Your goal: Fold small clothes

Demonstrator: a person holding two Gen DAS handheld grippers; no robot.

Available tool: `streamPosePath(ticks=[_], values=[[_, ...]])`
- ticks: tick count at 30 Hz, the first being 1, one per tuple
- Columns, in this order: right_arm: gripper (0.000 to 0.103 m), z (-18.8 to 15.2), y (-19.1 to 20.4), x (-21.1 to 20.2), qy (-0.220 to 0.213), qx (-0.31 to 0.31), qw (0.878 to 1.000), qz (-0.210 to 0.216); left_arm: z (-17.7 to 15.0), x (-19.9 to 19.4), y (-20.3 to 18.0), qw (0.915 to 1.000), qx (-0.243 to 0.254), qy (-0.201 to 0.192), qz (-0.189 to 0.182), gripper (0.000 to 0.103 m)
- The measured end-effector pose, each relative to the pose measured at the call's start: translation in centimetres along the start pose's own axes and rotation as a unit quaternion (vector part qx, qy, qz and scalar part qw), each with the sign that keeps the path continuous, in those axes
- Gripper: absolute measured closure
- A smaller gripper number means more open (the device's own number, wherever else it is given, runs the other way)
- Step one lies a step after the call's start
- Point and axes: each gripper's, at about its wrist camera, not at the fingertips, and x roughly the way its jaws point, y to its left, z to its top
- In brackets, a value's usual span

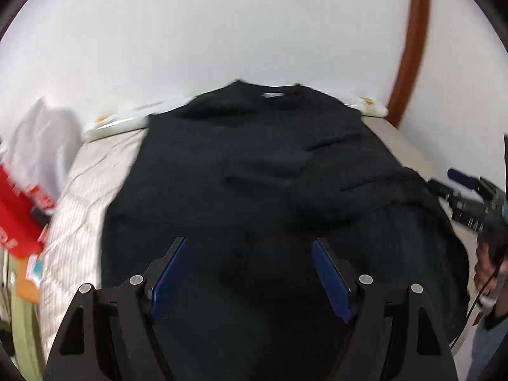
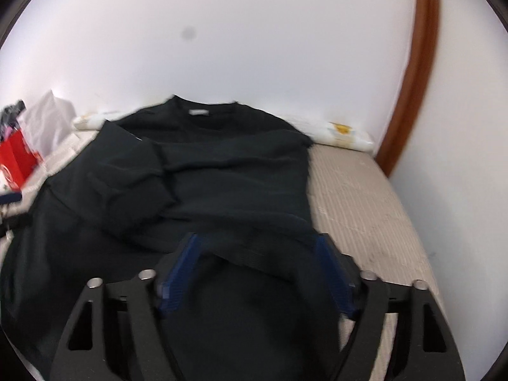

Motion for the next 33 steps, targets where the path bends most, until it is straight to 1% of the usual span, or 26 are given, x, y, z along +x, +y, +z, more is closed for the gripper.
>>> streamPosePath(ticks=[1,2,4,7,11,16,20,22,23,24,25,26,27,28,29,31,33], values=[[0.049,-0.4,-0.6,0.2,0.006,0.000,1.000,-0.006,0.5,0.5,-1.1,1.0000,0.008,0.000,-0.002,0.026],[0.055,-0.7,-1.1,0.3,0.013,0.003,1.000,-0.008,0.9,1.0,-1.9,0.9999,0.016,0.000,-0.001,0.026],[0.058,-1.5,-2.6,0.3,0.020,0.014,1.000,-0.010,1.5,2.4,-3.9,0.9995,0.032,0.002,0.005,0.026],[0.058,-2.7,-4.2,-0.5,0.010,0.027,1.000,0.002,2.0,4.6,-6.1,0.9988,0.047,0.013,-0.003,0.026],[0.058,-4.2,-5.9,-1.2,0.005,0.054,0.998,0.014,2.5,7.6,-8.4,0.9978,0.060,0.026,0.002,0.026],[0.058,-6.2,-7.8,-2.9,-0.003,0.077,0.997,0.018,2.4,10.5,-9.7,0.9946,0.088,0.029,0.047,0.027],[0.057,-6.9,-9.0,-3.6,-0.005,0.089,0.996,0.010,2.4,12.3,-9.9,0.9939,0.088,0.037,0.056,0.028],[0.057,-7.1,-9.3,-3.8,-0.005,0.092,0.996,0.008,2.5,12.8,-10.1,0.9935,0.089,0.029,0.065,0.028],[0.057,-7.1,-9.3,-3.8,-0.005,0.092,0.996,0.008,2.5,12.8,-10.2,0.9932,0.090,0.024,0.069,0.032],[0.057,-7.0,-9.2,-3.7,-0.003,0.092,0.996,0.008,2.6,12.9,-10.2,0.9927,0.092,0.022,0.075,0.041],[0.057,-6.9,-9.0,-3.6,0.000,0.091,0.996,0.007,2.7,12.9,-10.3,0.9918,0.094,0.018,0.085,0.048],[0.057,-6.8,-8.8,-3.5,0.002,0.089,0.996,0.007,2.8,12.7,-10.1,0.9912,0.096,0.014,0.089,0.064],[0.057,-6.7,-8.7,-3.4,0.002,0.087,0.996,0.007,3.1,12.4,-10.1,0.9919,0.099,0.015,0.078,0.080],[0.057,-6.5,-8.5,-3.5,0.002,0.084,0.996,0.008,3.4,11.9,-9.8,0.9932,0.097,0.016,0.063,0.087],[0.057,-6.2,-8.2,-3.5,0.001,0.082,0.997,0.008,3.7,11.2,-9.5,0.9942,0.090,0.011,0.057,0.088],[0.057,-5.5,-7.3,-3.6,-0.003,0.072,0.997,0.008,4.6,9.0,-8.0,0.9952,0.076,-0.017,0.059,0.089],[0.058,-4.7,-6.5,-3.8,-0.008,0.063,0.998,0.008,5.5,6.6,-5.7,0.9956,0.055,-0.043,0.063,0.089]])
